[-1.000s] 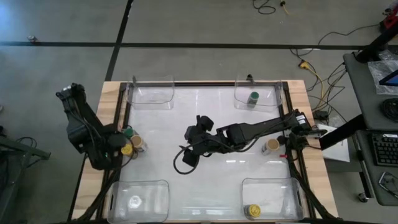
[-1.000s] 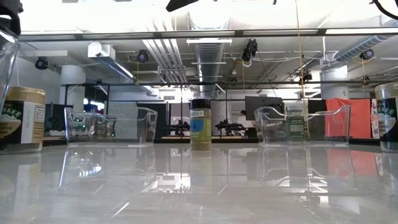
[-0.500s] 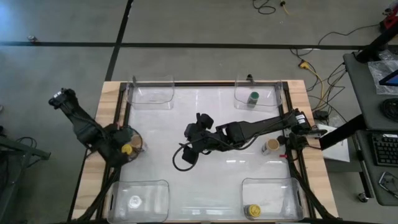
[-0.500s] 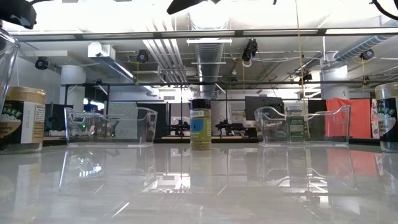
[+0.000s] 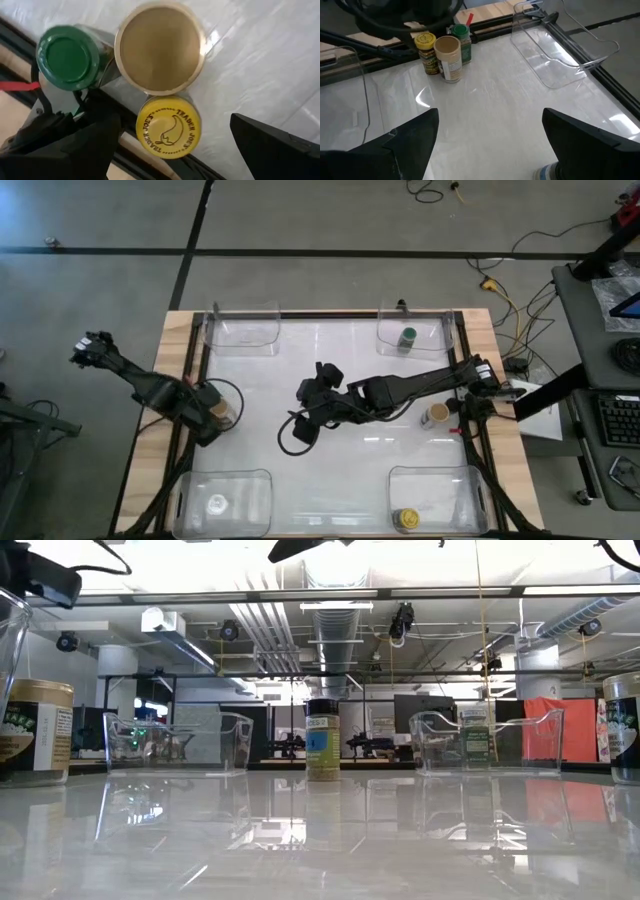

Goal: Sort spices by type
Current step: Put the yellow seasoning bottle into the bottom right transparent bin

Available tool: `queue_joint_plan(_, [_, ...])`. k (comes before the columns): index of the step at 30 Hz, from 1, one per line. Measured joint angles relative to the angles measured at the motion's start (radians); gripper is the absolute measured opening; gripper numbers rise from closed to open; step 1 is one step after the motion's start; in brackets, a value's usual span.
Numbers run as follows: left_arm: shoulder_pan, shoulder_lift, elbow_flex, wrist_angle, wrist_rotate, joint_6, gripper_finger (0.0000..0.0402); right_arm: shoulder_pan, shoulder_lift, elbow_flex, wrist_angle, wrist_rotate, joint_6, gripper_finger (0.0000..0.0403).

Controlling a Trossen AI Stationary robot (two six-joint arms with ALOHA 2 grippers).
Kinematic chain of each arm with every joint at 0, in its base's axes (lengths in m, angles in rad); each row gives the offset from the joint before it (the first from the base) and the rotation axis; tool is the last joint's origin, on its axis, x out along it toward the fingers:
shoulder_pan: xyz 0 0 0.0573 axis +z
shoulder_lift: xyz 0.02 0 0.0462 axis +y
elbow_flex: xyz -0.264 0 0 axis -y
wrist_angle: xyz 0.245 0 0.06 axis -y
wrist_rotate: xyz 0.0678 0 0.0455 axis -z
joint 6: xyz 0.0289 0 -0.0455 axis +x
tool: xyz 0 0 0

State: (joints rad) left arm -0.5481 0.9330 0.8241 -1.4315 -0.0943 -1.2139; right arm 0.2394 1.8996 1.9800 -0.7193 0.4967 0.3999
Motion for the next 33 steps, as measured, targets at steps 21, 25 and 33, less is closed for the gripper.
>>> queue_joint_plan(21, [0.066,0.197,-0.019,0.024,0.077,-0.001,0.0341,0.000,0.000,0.000,0.000,-0.012,0.051,0.0347])
queue_joint_plan(25, [0.071,0.223,-0.019,0.035,0.084,0.016,0.0340,0.000,0.000,0.000,-0.001,-0.065,0.052,0.0347])
queue_joint_plan(33, [0.071,0.224,0.000,0.121,0.105,0.020,0.0340,0.007,0.000,0.000,-0.005,-0.078,0.025,0.0347])
